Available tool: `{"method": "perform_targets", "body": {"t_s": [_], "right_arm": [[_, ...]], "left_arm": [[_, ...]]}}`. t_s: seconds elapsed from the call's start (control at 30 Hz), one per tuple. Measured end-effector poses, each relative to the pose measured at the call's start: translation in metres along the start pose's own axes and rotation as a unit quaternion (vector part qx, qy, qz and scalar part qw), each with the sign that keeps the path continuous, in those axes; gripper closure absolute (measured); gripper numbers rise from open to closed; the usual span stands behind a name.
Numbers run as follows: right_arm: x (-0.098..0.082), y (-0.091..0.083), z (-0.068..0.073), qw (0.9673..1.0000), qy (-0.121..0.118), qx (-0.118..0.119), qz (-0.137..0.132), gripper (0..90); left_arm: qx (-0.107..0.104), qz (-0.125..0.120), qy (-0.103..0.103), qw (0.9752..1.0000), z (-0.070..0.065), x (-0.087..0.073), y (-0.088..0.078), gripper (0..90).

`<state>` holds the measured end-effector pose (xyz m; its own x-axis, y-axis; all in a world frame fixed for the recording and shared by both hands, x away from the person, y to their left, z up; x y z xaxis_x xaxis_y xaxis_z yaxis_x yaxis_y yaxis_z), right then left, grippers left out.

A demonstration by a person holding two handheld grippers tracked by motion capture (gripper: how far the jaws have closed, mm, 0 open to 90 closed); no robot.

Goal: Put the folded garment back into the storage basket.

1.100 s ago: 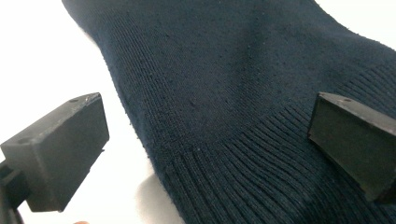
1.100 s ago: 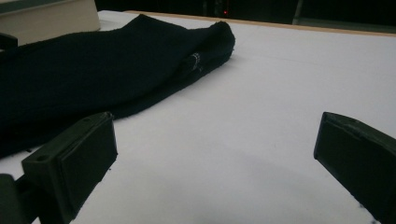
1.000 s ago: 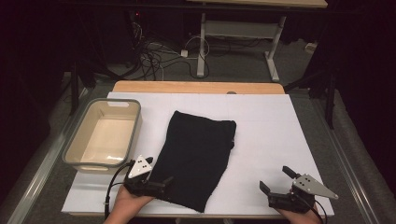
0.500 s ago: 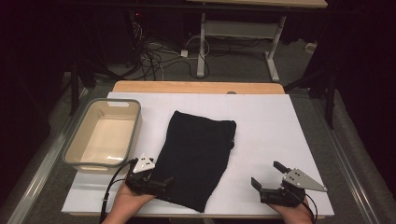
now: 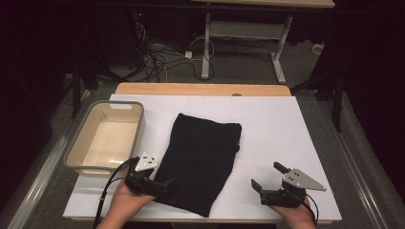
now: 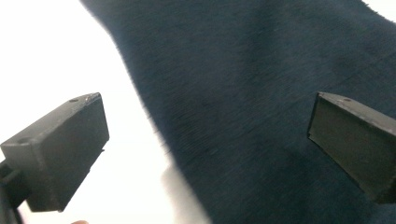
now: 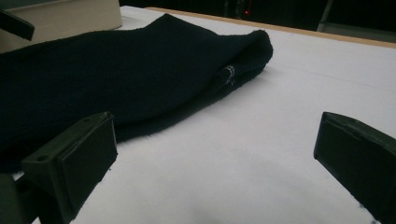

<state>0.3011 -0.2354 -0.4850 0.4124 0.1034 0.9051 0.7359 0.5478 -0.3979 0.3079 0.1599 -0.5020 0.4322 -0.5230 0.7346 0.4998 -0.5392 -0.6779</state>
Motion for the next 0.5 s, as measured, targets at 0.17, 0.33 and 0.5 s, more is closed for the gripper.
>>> {"method": "perform_targets", "body": {"t_s": [0.17, 0.33, 0.5], "right_arm": [[0.001, 0.003, 0.003, 1.0, 0.0, -0.003, 0.004, 0.0], [-0.001, 0.004, 0.008, 0.9999, -0.002, -0.003, 0.01, 0.0], [-0.003, 0.01, 0.009, 0.9998, -0.003, -0.003, 0.02, 0.0]], "left_arm": [[-0.005, 0.026, 0.008, 0.9996, -0.011, -0.01, -0.002, 2.1], [-0.013, 0.042, 0.003, 0.999, -0.013, -0.016, -0.009, 2.4], [-0.025, 0.076, -0.006, 0.9967, -0.008, -0.019, -0.003, 2.7]]}}
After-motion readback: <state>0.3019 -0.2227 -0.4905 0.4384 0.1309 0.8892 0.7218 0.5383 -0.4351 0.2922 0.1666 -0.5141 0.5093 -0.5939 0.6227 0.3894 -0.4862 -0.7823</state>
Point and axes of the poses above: each handheld gripper's, and its own axes: y roughly forward along the jaws, x roughly out of its top, z roughly to its left, the point moved 4 cm from there along y, roughly forward along the jaws, and after that the axes turned 10 degrees about y, right-handed, at the moved point
